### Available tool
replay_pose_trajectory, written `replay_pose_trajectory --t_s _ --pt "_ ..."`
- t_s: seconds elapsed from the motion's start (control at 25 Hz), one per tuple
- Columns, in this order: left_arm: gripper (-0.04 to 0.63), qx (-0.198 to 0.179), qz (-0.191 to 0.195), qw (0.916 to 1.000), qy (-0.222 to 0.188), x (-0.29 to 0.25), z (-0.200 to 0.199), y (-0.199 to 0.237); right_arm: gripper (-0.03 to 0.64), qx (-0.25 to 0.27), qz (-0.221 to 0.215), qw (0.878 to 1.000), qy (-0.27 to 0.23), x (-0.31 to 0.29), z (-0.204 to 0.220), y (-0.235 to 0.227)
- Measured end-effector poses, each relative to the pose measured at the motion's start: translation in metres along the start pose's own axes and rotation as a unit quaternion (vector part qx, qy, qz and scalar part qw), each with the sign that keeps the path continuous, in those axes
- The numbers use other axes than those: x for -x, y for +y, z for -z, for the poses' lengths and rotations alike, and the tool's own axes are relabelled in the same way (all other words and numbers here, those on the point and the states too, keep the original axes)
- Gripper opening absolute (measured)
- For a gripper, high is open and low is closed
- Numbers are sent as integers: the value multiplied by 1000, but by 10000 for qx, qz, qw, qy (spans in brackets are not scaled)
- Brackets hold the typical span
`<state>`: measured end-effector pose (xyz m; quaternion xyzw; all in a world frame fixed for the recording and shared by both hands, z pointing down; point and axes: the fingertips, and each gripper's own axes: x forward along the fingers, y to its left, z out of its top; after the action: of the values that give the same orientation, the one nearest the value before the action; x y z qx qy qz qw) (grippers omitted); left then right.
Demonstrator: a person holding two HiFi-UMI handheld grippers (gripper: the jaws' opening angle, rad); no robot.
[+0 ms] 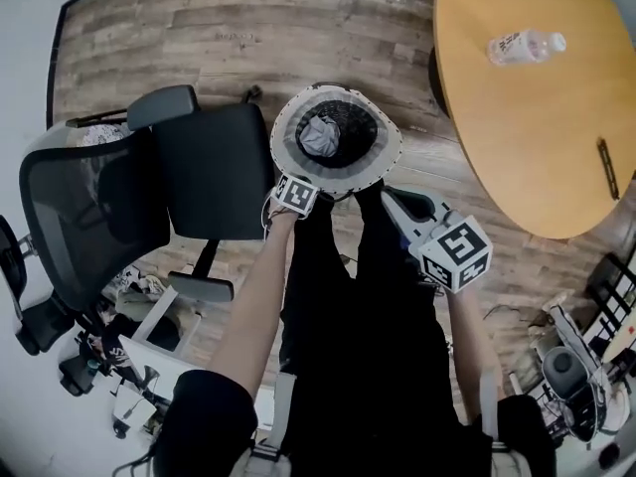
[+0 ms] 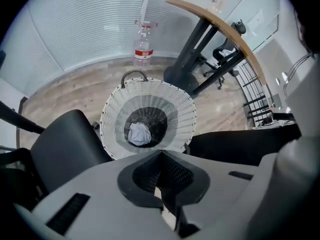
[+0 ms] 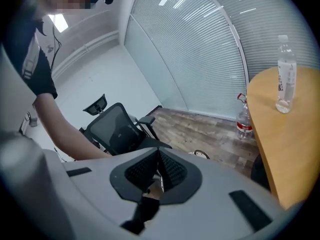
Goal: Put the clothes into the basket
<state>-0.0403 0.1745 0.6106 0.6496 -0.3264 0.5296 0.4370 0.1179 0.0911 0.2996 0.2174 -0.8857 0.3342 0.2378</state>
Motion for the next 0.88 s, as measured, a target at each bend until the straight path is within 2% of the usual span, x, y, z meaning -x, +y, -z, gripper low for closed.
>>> replay_pose_trajectory --t_s 0.2,0.4,0.56,0.72,0.88 --pt "12 30 57 9994 -345 54 -5 -8 17 115 47 9998 -172 8 -22 12" --pt "12 196 406 9904 -1305 110 -22 -24 17 282 106 9991 -292 19 -45 25" --pt "12 242 434 9787 -1991 165 -35 -24 17 474 154 9979 -417 19 -68 31" --pt "12 205 460 9663 -2523 213 -27 -31 17 612 94 9965 -562 19 -84 52" --pt "12 202 517 9470 -3163 263 -35 -28 17 904 -159 9925 -809 12 -107 77"
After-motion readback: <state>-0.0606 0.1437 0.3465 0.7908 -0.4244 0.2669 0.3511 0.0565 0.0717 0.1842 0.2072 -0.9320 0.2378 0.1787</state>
